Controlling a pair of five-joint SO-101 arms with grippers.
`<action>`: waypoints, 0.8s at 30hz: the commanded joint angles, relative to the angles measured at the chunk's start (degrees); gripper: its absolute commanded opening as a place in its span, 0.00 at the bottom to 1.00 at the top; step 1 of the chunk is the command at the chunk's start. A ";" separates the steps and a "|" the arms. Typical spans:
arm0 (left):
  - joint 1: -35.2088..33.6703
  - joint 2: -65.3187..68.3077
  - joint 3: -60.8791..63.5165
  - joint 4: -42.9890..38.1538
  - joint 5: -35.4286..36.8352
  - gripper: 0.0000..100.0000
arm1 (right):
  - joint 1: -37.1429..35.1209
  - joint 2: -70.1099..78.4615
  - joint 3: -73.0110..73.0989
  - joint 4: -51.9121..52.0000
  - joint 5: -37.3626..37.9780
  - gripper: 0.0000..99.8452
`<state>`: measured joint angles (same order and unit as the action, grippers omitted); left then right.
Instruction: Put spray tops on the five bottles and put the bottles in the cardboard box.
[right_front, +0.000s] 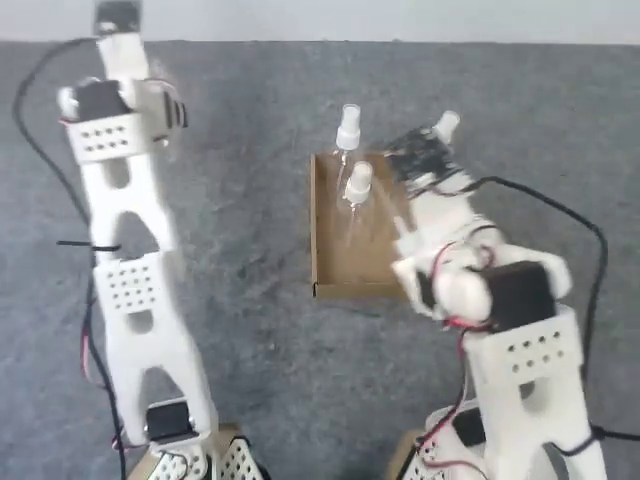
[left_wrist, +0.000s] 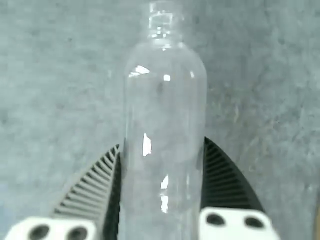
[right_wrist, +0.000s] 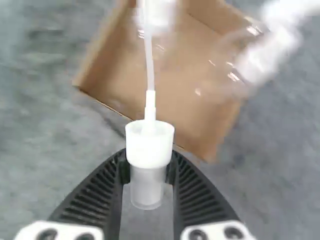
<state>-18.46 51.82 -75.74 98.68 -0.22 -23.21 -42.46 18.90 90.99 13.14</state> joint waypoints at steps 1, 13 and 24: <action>-1.05 -22.07 16.66 2.02 -3.43 0.01 | -9.80 -0.31 -0.62 -3.91 -5.27 0.01; -0.97 -65.85 63.60 -5.63 -12.40 0.01 | -25.10 28.26 -0.70 -25.54 -20.92 0.01; -0.70 -86.15 81.45 -10.02 -13.63 0.01 | -25.54 45.58 -0.97 -34.24 -25.58 0.01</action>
<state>-19.16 -28.88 4.70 90.15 -13.23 -48.26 2.90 18.90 58.55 -11.65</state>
